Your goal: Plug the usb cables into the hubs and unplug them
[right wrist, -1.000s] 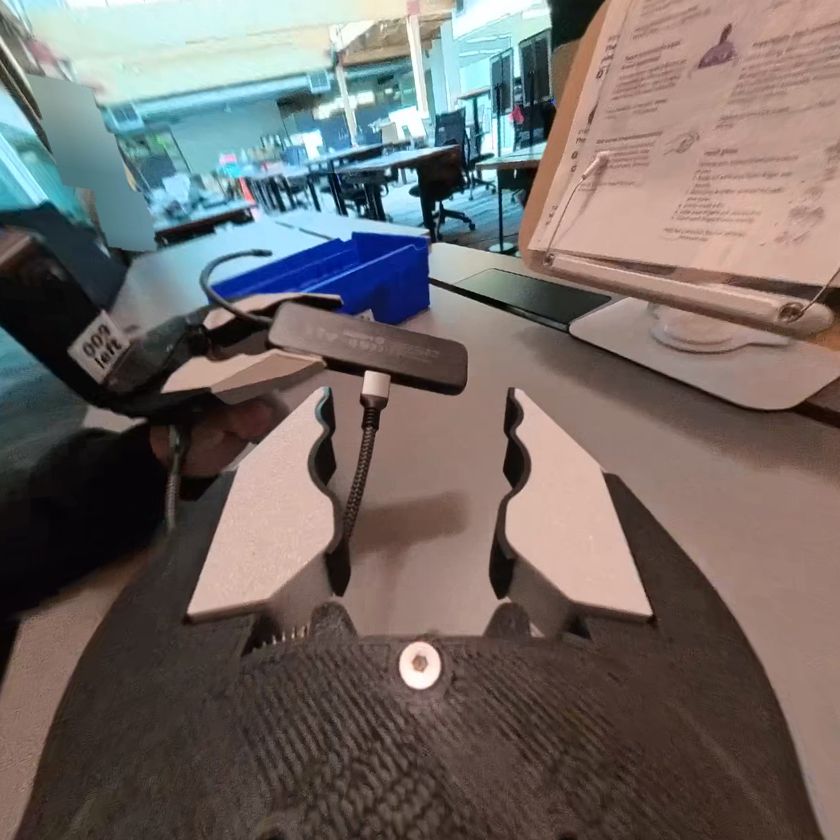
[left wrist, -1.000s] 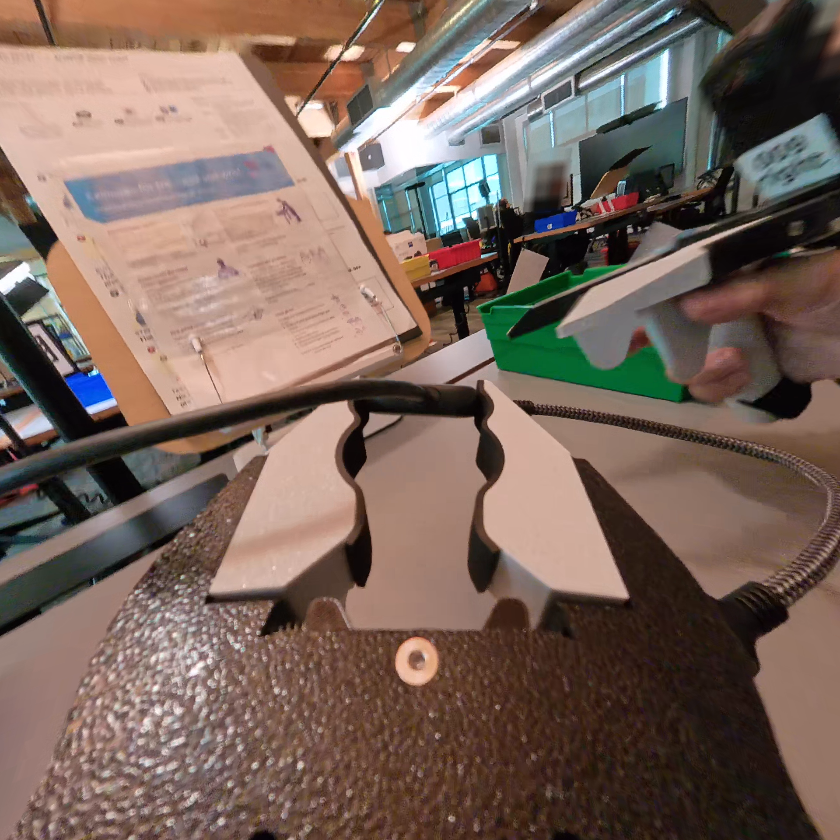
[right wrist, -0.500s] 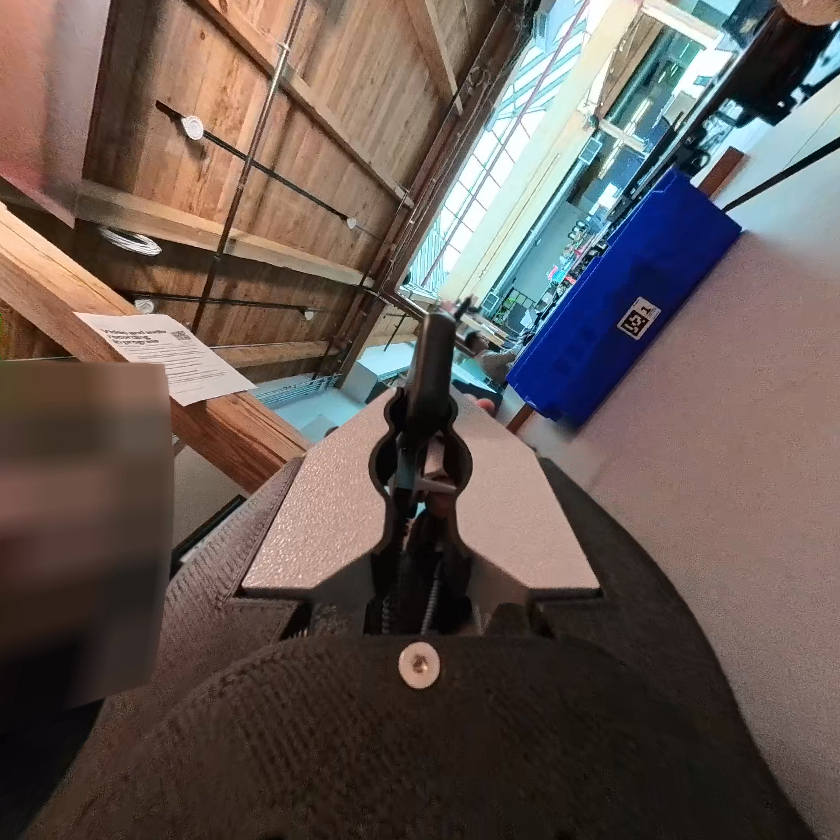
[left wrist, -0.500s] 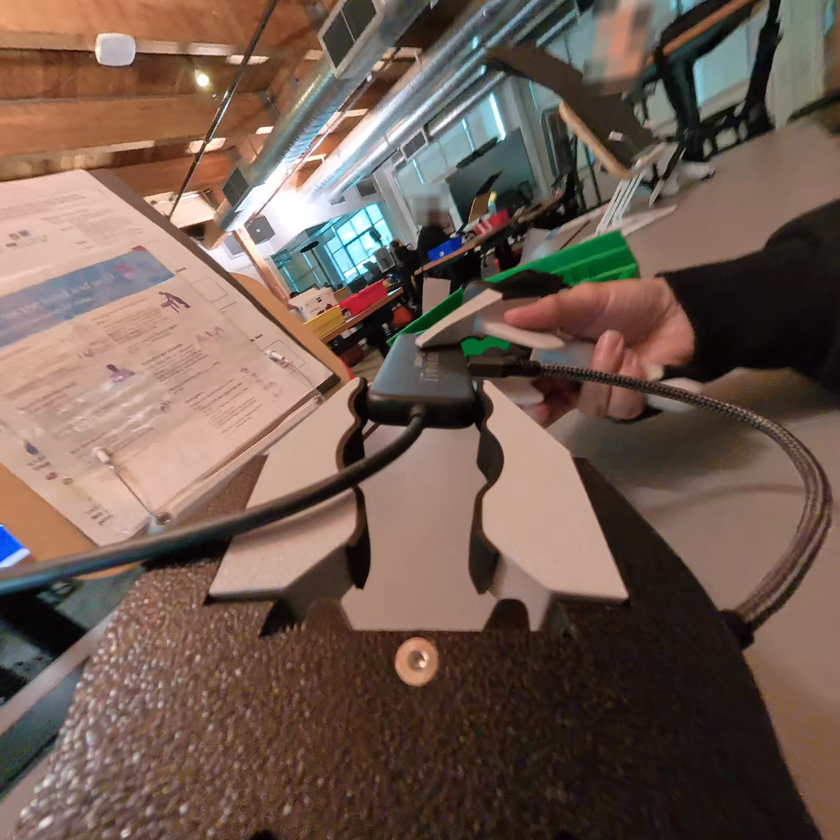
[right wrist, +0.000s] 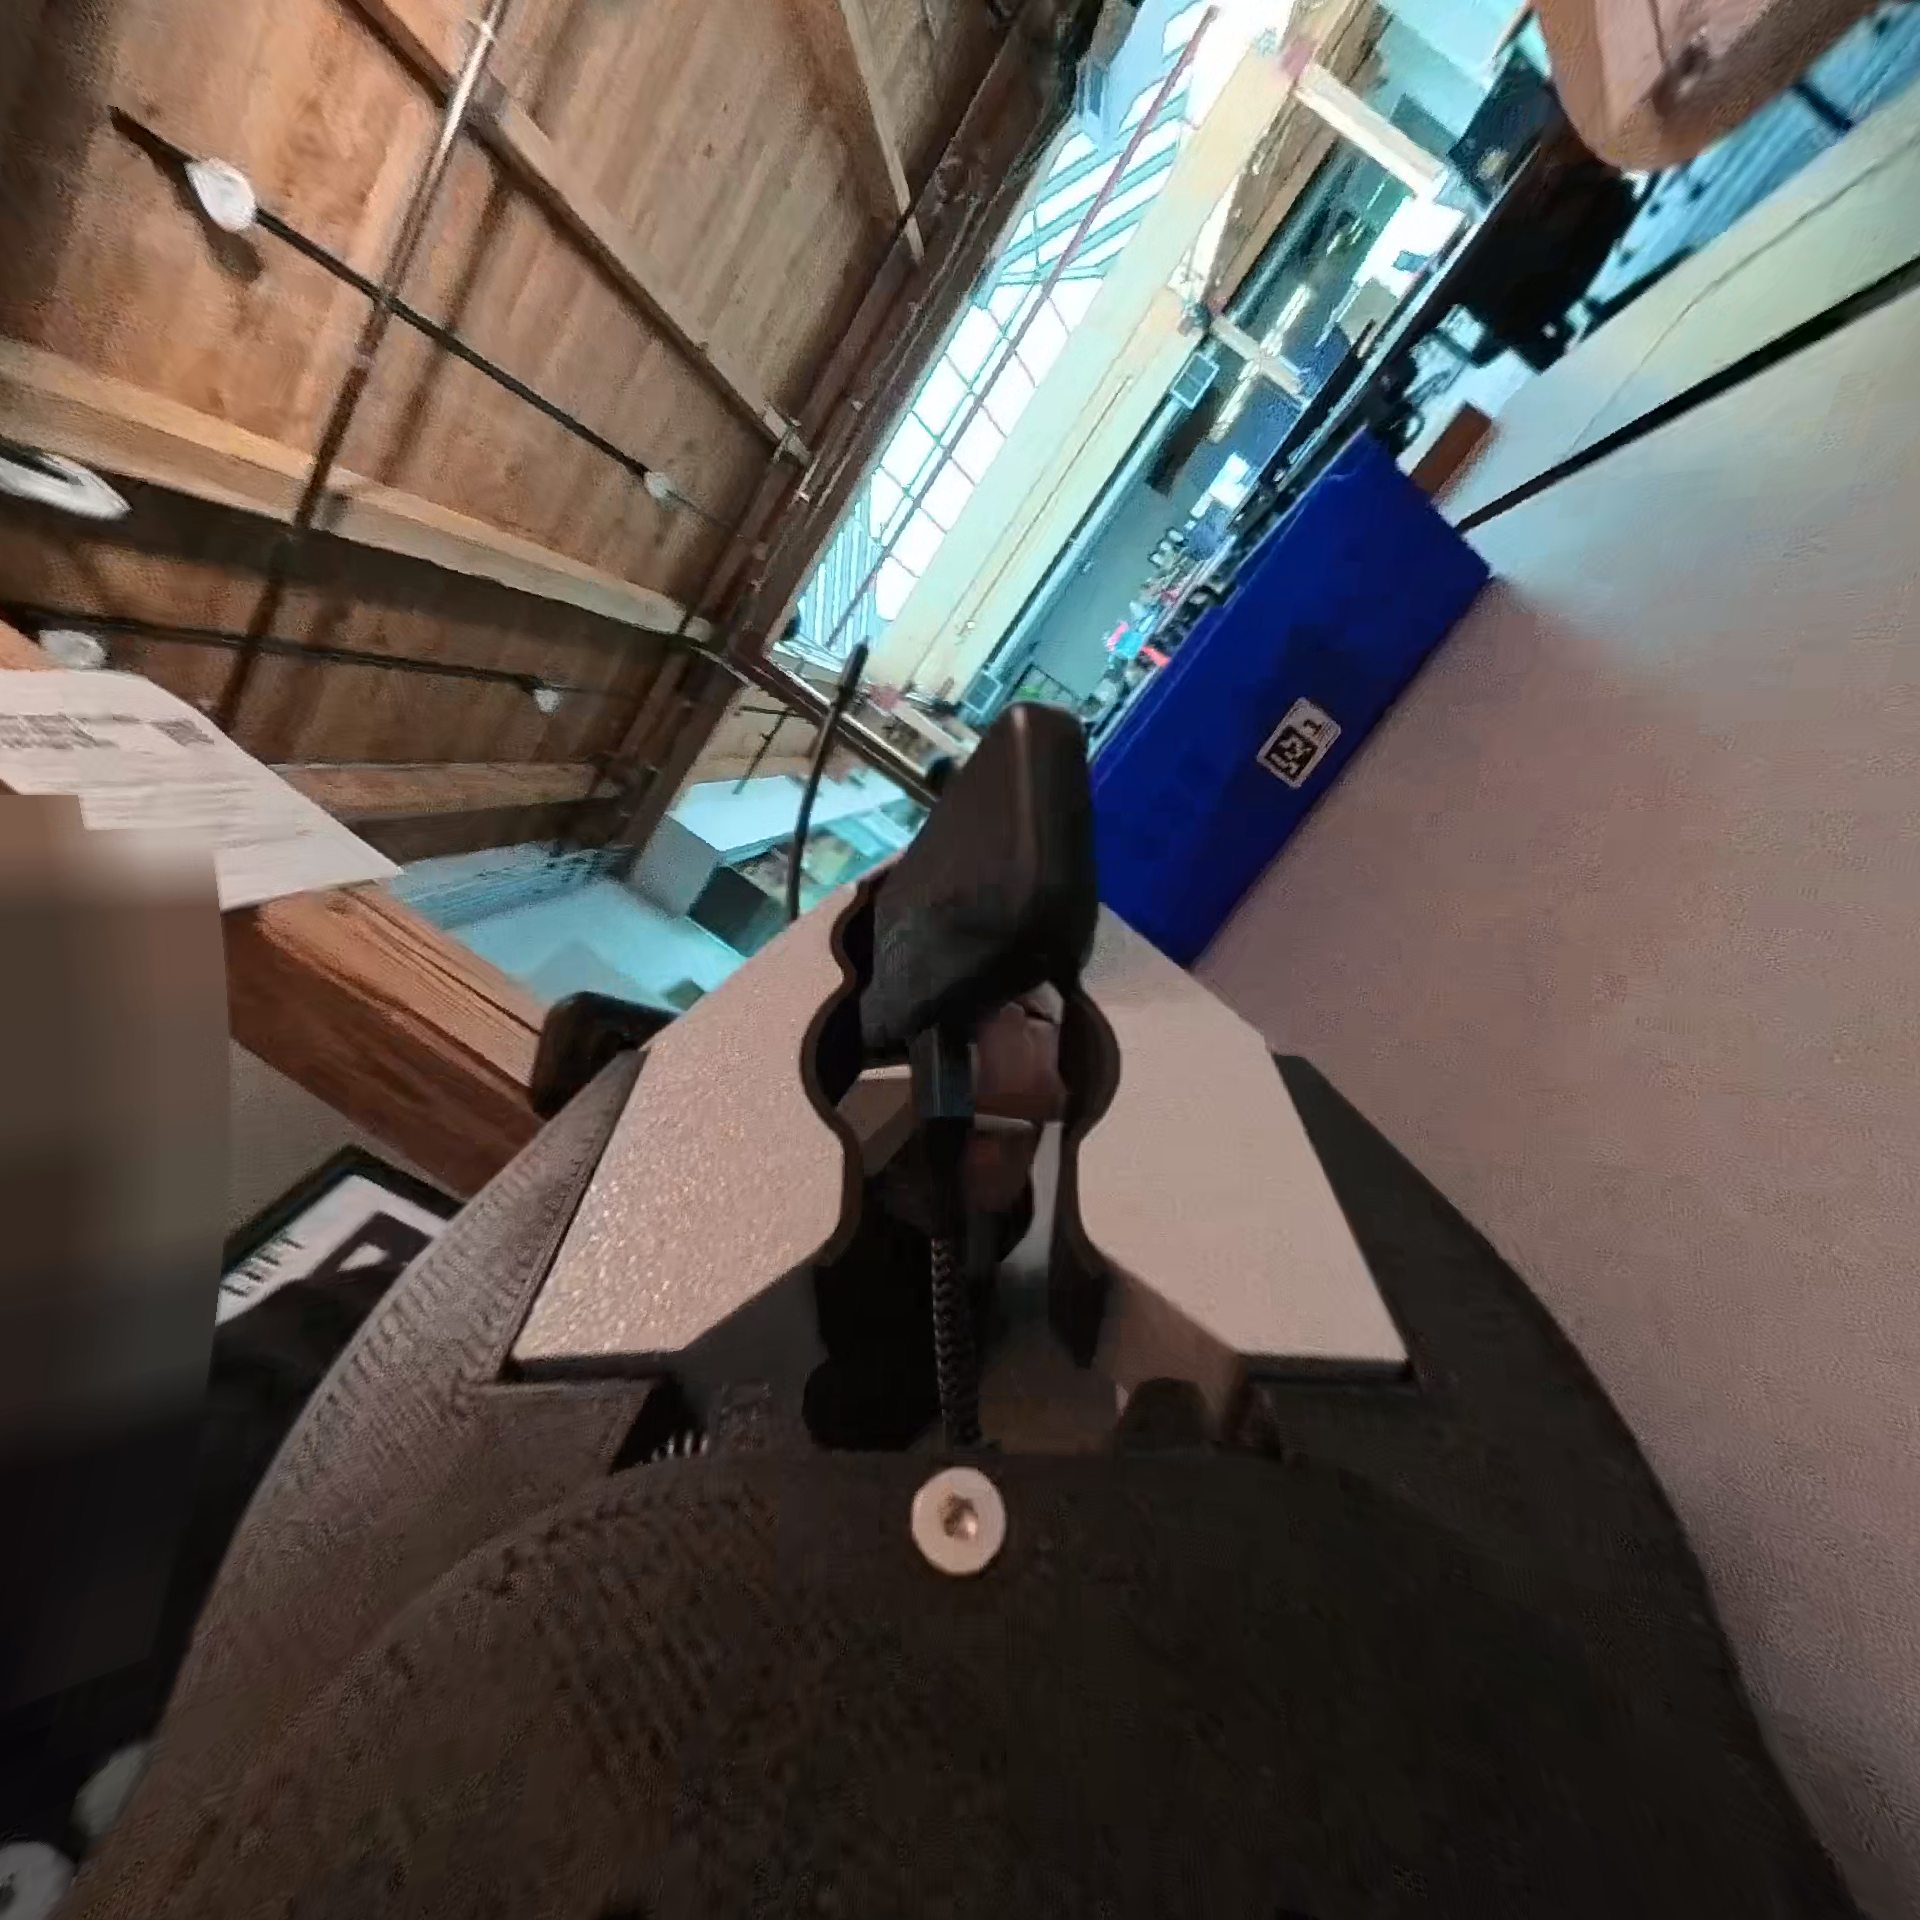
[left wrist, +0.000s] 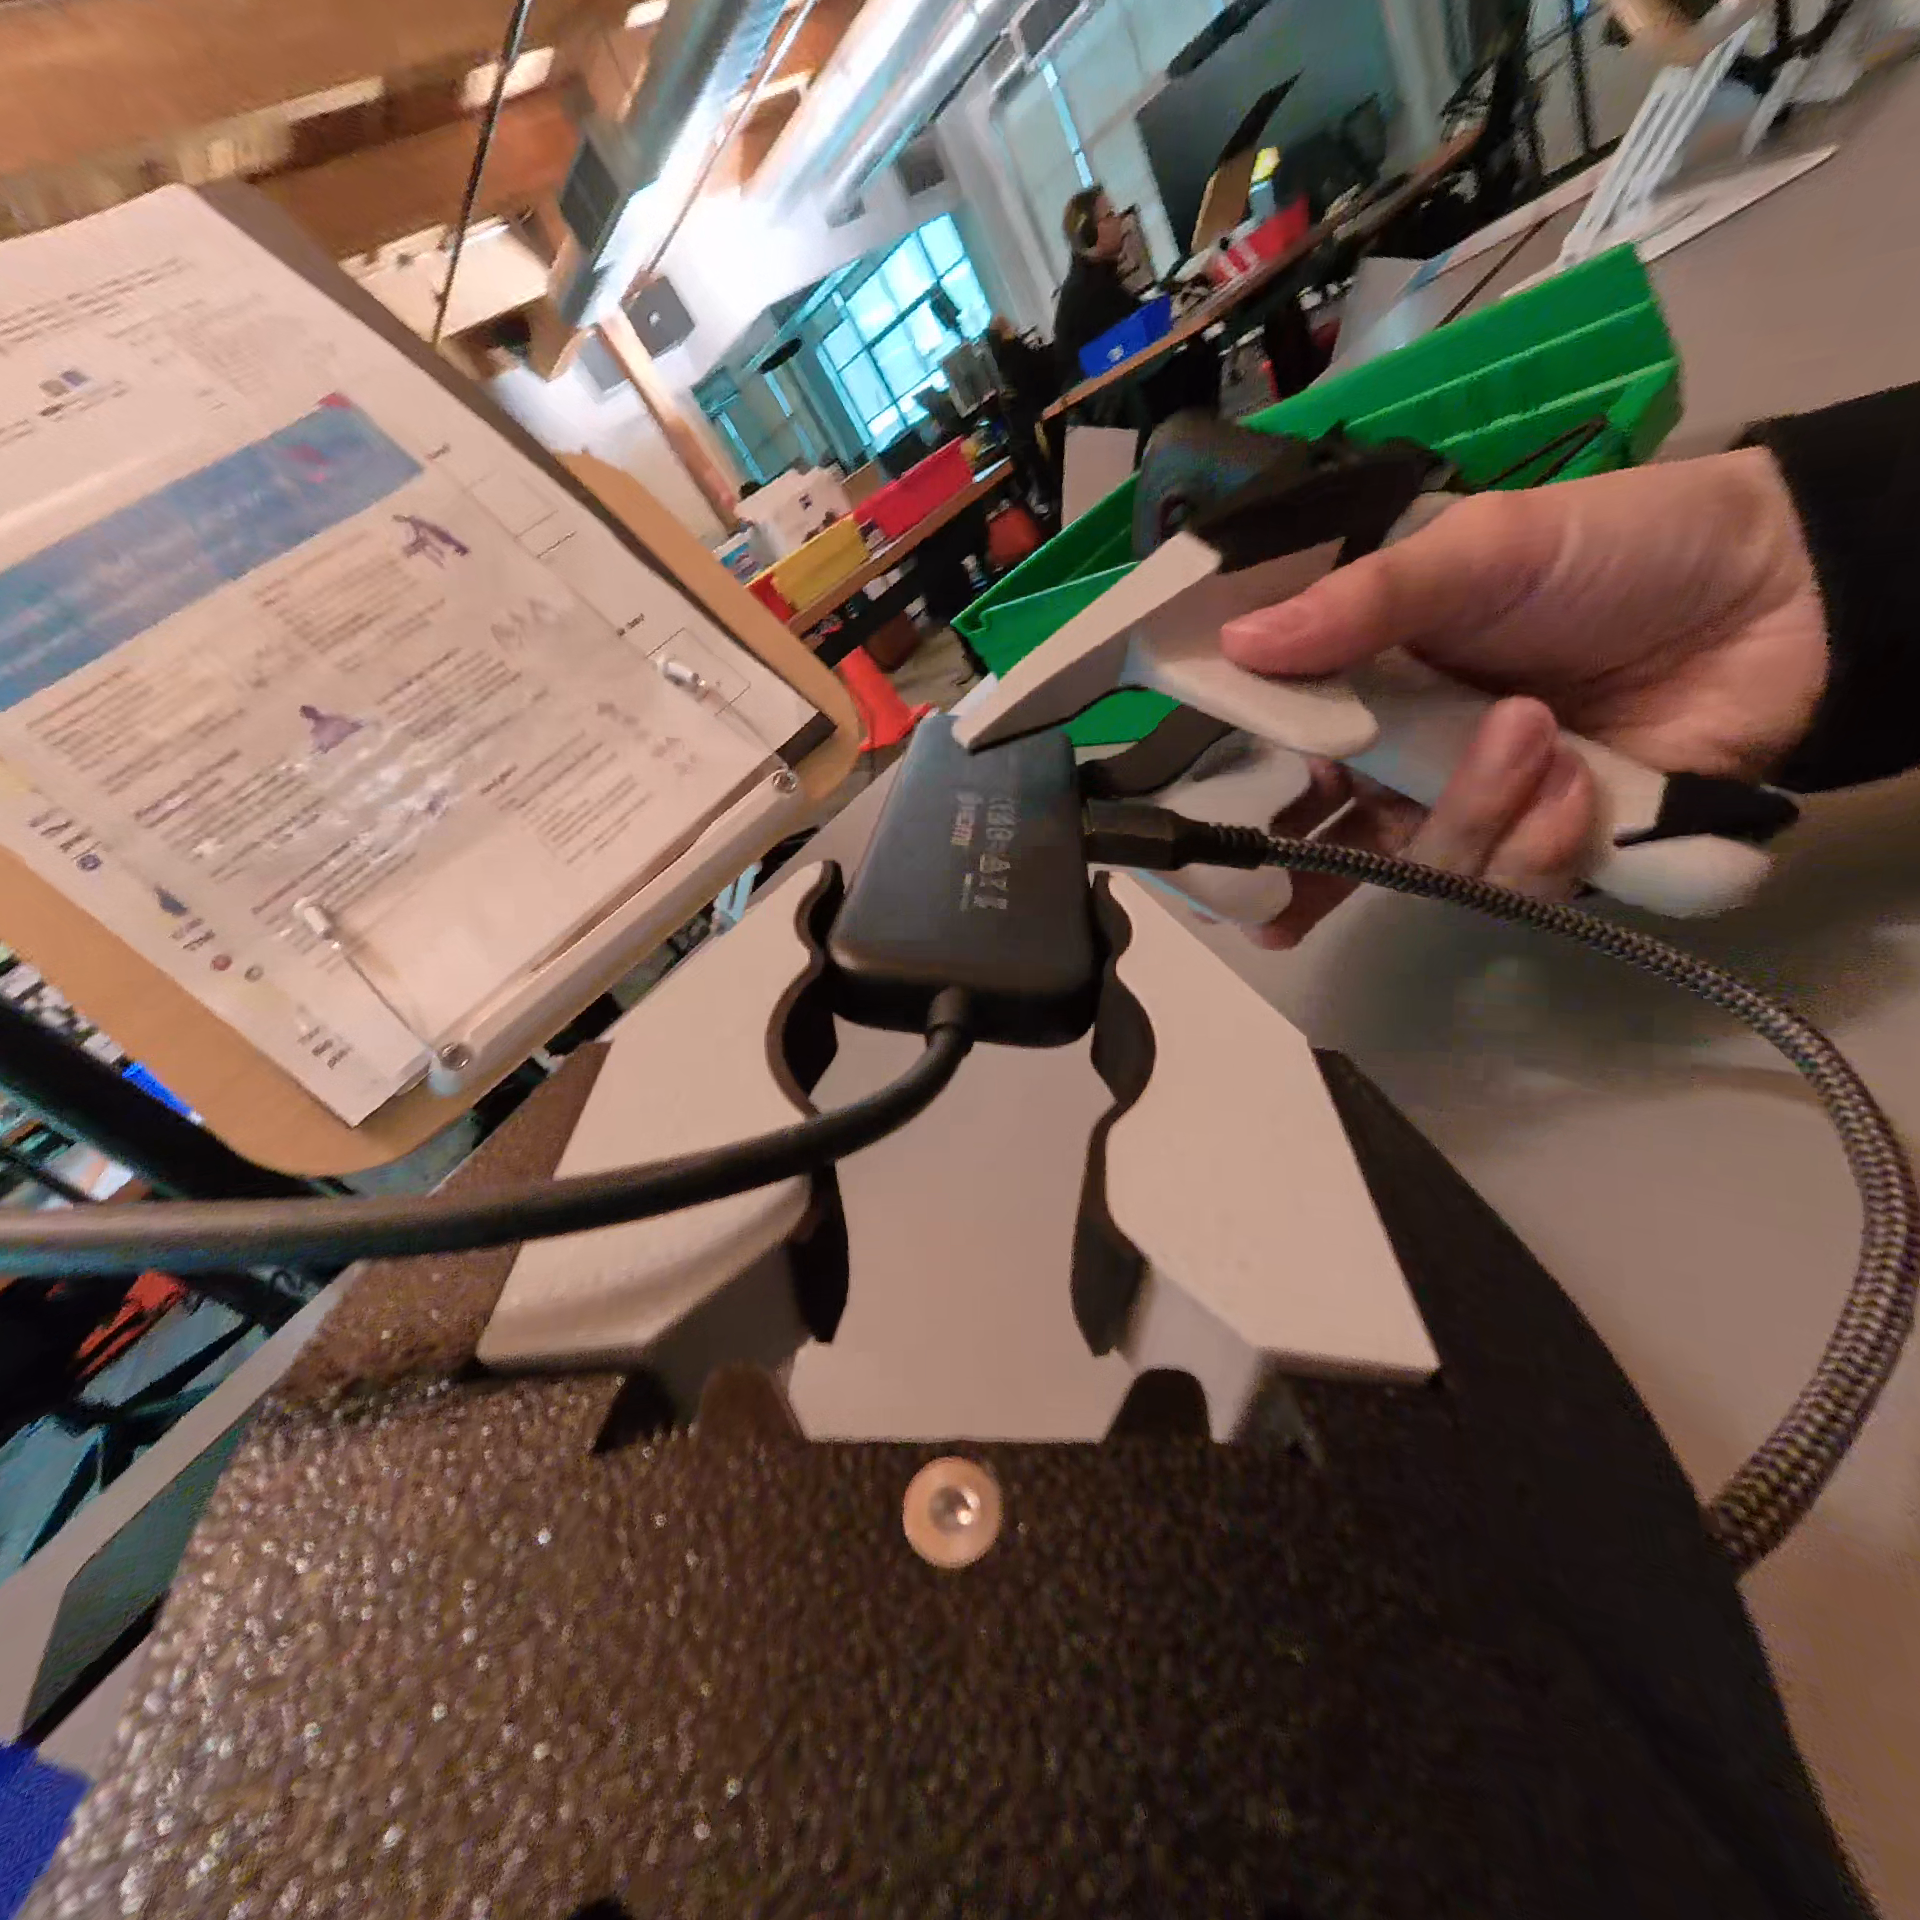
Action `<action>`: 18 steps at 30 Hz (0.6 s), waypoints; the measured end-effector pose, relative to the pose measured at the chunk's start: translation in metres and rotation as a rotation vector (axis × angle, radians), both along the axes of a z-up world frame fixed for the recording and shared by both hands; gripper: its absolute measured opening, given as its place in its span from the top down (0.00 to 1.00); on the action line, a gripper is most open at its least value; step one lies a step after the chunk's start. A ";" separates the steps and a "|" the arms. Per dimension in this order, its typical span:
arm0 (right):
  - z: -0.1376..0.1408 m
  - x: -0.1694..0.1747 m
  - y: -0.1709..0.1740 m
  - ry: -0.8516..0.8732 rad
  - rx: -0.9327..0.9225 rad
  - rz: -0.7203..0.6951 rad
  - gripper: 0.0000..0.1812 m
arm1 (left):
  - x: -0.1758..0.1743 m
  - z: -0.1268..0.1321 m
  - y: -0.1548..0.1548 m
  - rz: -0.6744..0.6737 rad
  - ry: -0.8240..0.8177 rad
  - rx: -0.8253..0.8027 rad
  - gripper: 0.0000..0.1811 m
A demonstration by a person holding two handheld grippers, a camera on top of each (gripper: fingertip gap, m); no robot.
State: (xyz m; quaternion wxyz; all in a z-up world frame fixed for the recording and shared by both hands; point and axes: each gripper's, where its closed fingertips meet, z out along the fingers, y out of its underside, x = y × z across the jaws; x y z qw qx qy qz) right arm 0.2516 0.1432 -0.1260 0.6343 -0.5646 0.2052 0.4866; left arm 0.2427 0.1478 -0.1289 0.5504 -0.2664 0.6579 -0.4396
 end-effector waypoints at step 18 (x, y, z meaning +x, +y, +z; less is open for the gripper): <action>0.006 -0.003 0.012 -1.089 -0.058 -0.477 0.83 | 0.003 0.013 0.043 0.144 -0.027 -0.320 0.75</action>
